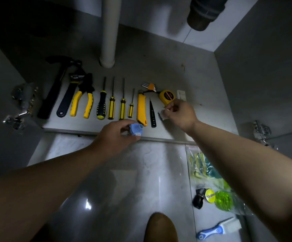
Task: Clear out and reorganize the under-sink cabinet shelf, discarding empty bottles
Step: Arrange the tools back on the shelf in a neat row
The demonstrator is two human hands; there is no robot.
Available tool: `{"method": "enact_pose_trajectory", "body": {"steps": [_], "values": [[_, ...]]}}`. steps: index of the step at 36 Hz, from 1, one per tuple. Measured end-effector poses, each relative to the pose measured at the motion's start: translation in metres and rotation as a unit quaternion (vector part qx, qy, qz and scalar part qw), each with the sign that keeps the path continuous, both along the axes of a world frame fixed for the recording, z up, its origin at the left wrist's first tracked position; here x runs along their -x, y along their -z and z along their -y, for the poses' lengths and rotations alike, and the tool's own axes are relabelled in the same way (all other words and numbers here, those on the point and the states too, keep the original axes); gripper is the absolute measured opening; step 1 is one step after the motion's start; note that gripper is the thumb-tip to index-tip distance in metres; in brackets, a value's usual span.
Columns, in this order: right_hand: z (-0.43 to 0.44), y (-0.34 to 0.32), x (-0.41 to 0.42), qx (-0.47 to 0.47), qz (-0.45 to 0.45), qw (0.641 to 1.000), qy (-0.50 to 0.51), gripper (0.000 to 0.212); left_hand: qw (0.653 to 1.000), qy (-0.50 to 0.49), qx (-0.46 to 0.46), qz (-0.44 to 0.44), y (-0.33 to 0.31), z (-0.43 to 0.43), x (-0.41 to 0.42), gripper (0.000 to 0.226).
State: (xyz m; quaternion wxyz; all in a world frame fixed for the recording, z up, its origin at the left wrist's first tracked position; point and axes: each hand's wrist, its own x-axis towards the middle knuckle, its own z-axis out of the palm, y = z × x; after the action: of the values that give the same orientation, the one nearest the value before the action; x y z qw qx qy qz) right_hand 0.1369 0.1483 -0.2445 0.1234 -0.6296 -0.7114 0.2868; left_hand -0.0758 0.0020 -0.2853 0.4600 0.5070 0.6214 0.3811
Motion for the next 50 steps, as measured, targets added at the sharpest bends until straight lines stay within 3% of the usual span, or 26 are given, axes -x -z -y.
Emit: {"method": "enact_pose_trajectory", "body": {"steps": [3, 7, 12, 20, 35, 38, 41, 44, 47, 50], "values": [[-0.013, -0.004, 0.001, -0.04, -0.018, 0.999, 0.014, 0.028, 1.0, 0.012, 0.014, 0.001, 0.003, 0.001, 0.002, 0.042], [-0.035, -0.008, 0.004, -0.062, 0.135, 0.986, -0.071, 0.042, 1.0, -0.006, 0.013, 0.015, 0.006, 0.0, 0.003, 0.045], [-0.042, -0.006, 0.012, -0.063, 0.205, 0.959, -0.183, 0.035, 1.0, -0.006, 0.016, 0.02, 0.007, -0.001, 0.003, 0.046], [-0.037, -0.012, 0.009, -0.083, 0.245, 0.944, -0.205, 0.041, 1.0, 0.005, 0.007, 0.017, 0.005, -0.001, 0.004, 0.045], [-0.045, -0.013, 0.023, 0.005, 0.153, 0.978, -0.145, 0.043, 0.999, 0.029, -0.033, 0.003, 0.014, -0.002, 0.004, 0.042], [-0.045, -0.017, 0.027, -0.02, 0.16, 0.975, -0.153, 0.033, 0.996, 0.058, -0.049, -0.049, 0.017, -0.002, 0.0, 0.045], [-0.03, -0.017, 0.03, -0.102, 0.173, 0.962, -0.184, 0.029, 0.998, 0.038, -0.041, -0.036, 0.022, -0.003, -0.003, 0.048], [0.006, -0.019, 0.035, -0.151, 0.076, 0.966, -0.196, 0.023, 0.998, 0.027, -0.051, -0.021, 0.02, -0.003, -0.005, 0.046], [0.051, -0.02, 0.037, -0.051, -0.013, 0.967, -0.249, 0.023, 0.996, 0.035, -0.079, -0.029, 0.015, -0.003, -0.004, 0.045], [0.081, -0.014, 0.036, 0.001, -0.009, 0.959, -0.284, 0.02, 0.993, 0.052, -0.087, -0.055, 0.012, -0.002, -0.003, 0.042]]}}
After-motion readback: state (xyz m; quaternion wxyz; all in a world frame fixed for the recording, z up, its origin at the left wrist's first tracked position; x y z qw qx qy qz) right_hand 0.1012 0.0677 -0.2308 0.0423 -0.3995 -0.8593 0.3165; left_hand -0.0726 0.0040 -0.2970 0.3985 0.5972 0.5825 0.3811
